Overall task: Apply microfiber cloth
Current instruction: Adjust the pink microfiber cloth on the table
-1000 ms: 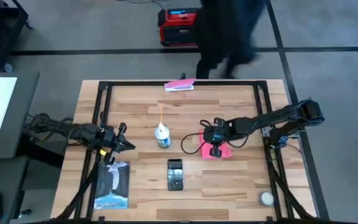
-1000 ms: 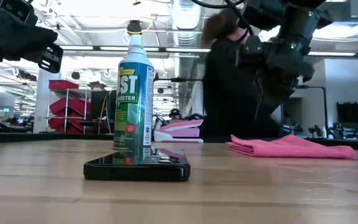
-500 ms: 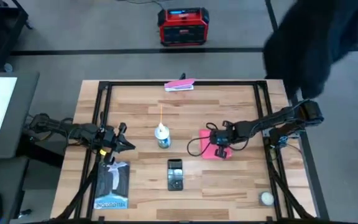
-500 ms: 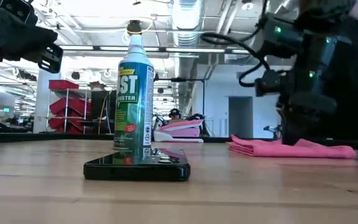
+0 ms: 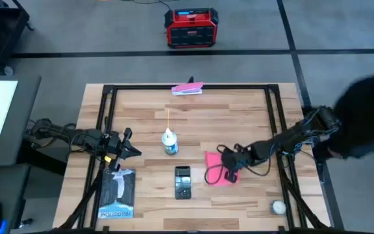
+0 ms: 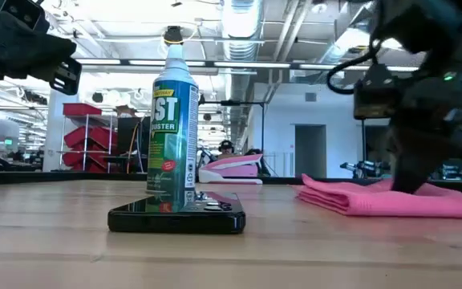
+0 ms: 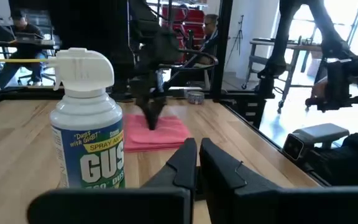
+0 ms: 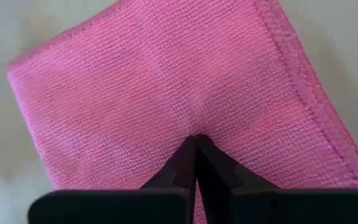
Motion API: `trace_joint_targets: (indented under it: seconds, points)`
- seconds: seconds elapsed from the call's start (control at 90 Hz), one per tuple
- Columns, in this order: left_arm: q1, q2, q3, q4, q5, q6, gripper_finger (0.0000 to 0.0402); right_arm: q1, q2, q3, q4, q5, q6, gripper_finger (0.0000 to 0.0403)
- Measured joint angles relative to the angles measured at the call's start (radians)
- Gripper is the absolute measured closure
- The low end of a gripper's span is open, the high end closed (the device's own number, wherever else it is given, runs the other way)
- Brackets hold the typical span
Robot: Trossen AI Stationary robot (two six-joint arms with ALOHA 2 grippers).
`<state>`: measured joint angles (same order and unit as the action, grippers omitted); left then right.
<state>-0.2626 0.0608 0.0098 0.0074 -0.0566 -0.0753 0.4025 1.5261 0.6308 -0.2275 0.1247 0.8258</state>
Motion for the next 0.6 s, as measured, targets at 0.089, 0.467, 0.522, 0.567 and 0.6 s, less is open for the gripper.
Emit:
trace_joint_targets:
  seconds: [0.089, 0.467, 0.522, 0.567, 0.6]
  points:
    - [0.000, 0.000, 0.000, 0.000, 0.000, 0.000, 0.0402, 0.055, 0.000, 0.000, 0.005, -0.002, 0.078, 0.0403]
    - [0.000, 0.000, 0.000, 0.002, -0.002, 0.000, 0.0402, 0.147, 0.003, 0.017, 0.056, 0.125, 0.179, 0.0403]
    - [0.000, 0.000, 0.000, 0.002, -0.004, 0.000, 0.0402, 0.146, 0.000, 0.034, 0.060, 0.146, 0.157, 0.0403]
    - [0.000, 0.000, 0.000, 0.003, -0.004, 0.000, 0.0402, 0.145, -0.004, 0.048, 0.060, 0.166, 0.134, 0.0403]
    - [0.000, 0.000, 0.000, 0.003, -0.004, 0.000, 0.0402, 0.142, -0.007, 0.060, 0.060, 0.183, 0.114, 0.0403]
